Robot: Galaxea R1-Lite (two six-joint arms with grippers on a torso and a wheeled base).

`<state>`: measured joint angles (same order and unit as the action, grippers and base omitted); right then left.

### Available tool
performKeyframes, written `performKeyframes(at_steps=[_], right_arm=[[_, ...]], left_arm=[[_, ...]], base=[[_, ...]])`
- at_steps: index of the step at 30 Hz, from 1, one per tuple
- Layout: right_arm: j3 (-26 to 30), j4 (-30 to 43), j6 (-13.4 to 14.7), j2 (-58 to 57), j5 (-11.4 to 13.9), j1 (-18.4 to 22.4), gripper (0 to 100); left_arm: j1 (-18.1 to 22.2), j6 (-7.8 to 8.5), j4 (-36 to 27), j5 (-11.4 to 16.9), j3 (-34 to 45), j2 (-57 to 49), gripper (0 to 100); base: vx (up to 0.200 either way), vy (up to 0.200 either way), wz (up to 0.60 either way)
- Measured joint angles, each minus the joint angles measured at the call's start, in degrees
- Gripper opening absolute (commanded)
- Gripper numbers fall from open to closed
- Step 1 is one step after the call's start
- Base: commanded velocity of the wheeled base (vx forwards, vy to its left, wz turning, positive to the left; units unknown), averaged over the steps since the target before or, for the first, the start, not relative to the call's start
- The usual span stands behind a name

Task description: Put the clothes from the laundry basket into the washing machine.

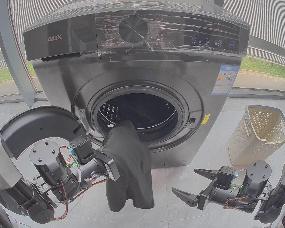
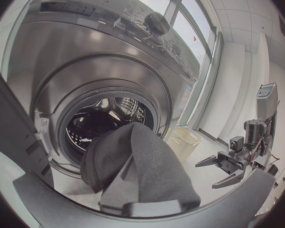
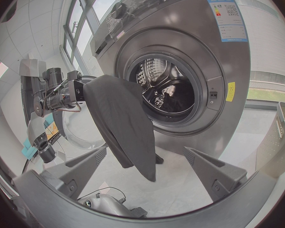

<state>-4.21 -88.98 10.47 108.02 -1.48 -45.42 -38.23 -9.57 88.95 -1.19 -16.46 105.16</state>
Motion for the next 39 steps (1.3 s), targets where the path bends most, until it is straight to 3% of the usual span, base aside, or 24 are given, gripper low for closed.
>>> performKeyframes(at_steps=[15,25,32,39], right_arm=[[0.27,0.00,-0.07,-0.20,0.00,-0.11,100],[0.44,0.00,-0.07,-0.52,-0.07,-0.66,100],[0.79,0.00,-0.11,-1.16,-0.05,-0.90,100],[1.21,0.00,-0.16,-1.77,-0.02,-0.60,100]], left_arm=[[-0.83,-0.06,0.02,0.02,-6.23,7.25,0],[-0.60,-0.06,-1.37,-1.21,-24.05,18.96,0],[1.08,-0.15,-8.16,-5.16,-38.25,27.15,0],[3.40,-0.22,-17.38,-6.60,-52.97,31.67,0]], base=[[0.000,0.000,0.00],[0.000,0.000,0.00],[0.000,0.000,0.00],[0.000,0.000,0.00]])
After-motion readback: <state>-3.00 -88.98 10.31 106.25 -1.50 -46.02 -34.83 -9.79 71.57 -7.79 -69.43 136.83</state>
